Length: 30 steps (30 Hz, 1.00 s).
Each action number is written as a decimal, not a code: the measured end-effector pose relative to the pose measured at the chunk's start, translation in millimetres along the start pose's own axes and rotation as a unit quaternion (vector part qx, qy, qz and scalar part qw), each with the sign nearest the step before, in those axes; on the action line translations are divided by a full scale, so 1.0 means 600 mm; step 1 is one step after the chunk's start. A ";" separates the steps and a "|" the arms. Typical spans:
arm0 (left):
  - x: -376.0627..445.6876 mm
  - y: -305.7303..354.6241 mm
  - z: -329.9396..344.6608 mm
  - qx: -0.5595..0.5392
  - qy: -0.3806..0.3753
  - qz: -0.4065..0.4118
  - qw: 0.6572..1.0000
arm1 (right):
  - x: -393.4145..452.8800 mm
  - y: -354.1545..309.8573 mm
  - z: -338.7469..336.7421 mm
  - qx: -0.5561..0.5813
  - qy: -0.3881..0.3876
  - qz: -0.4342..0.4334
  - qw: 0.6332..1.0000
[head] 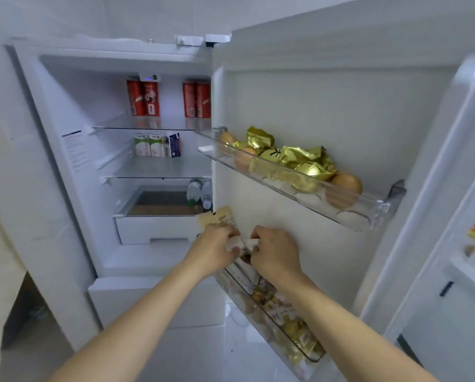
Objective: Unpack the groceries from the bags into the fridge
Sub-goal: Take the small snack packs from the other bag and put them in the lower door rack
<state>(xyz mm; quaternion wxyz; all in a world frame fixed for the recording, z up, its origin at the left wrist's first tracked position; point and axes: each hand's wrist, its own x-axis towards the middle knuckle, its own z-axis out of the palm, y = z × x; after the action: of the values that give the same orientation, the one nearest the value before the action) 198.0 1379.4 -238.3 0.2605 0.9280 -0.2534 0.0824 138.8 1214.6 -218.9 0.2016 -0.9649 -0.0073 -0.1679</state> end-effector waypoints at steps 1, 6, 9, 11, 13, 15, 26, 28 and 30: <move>0.004 -0.002 0.005 0.004 -0.012 0.010 1.000 | 0.002 -0.002 0.007 -0.014 -0.003 0.001 1.000; -0.001 -0.019 0.022 0.010 -0.080 0.037 0.996 | -0.013 -0.005 0.029 -0.077 -0.053 0.020 0.995; -0.022 -0.018 0.017 -0.011 -0.072 0.048 0.996 | -0.036 -0.010 0.032 -0.081 -0.087 0.035 0.992; -0.041 -0.018 0.013 0.001 -0.041 0.059 0.997 | -0.055 -0.019 0.027 -0.074 -0.083 0.051 0.992; -0.061 -0.018 0.004 0.005 -0.012 0.072 0.997 | -0.076 -0.030 0.016 -0.065 -0.050 0.058 0.995; -0.086 -0.014 -0.009 -0.001 0.011 0.076 0.997 | -0.100 -0.042 0.001 -0.059 -0.004 0.051 0.997; -0.196 0.083 -0.128 0.054 0.123 0.113 0.985 | -0.174 -0.083 -0.095 -0.067 0.109 -0.059 0.990; -0.208 0.108 -0.150 0.077 0.148 0.119 0.979 | -0.187 -0.092 -0.124 -0.063 0.128 -0.094 0.985; -0.222 0.138 -0.172 0.095 0.167 0.119 0.974 | -0.208 -0.102 -0.159 -0.051 0.149 -0.132 0.979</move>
<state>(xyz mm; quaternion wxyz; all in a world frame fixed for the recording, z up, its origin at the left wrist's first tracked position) 39.1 1429.6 -152.2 0.1978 0.8848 -0.3059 0.2906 -14.7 1240.1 -153.7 0.1273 -0.9285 -0.0958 -0.3353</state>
